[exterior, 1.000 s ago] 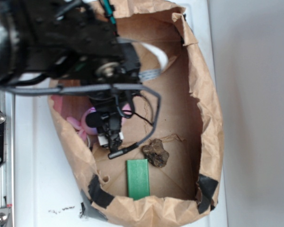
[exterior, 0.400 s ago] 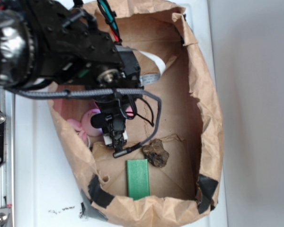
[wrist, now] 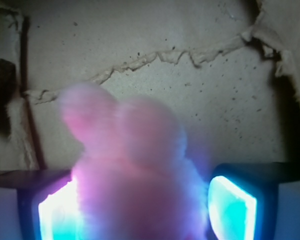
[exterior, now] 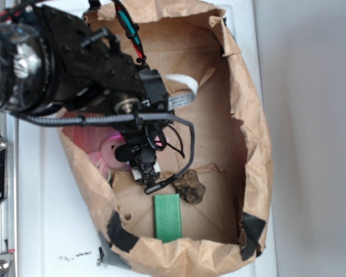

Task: Grab the pink bunny.

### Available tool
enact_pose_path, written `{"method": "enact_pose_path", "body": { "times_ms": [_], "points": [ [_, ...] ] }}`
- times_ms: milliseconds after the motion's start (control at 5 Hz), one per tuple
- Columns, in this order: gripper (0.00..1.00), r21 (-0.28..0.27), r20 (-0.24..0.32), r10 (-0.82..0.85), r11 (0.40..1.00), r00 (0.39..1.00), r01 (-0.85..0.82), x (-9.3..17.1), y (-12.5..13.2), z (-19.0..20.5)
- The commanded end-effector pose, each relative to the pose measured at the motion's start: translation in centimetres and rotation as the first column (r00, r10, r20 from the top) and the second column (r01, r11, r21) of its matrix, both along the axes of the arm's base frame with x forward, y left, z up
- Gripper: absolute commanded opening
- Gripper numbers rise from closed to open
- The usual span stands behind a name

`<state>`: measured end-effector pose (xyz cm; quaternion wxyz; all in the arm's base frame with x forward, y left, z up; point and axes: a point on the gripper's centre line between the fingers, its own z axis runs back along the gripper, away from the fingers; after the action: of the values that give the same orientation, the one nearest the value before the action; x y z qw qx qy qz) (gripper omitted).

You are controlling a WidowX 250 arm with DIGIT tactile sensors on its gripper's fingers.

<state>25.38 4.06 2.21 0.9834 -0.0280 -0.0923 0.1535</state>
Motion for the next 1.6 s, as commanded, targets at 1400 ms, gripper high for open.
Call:
{"method": "enact_pose_path", "body": {
  "times_ms": [1400],
  "points": [
    [0.00,0.115,0.109,-0.105,0.989,0.989,0.092,3.3,-1.9,16.5]
  ]
}}
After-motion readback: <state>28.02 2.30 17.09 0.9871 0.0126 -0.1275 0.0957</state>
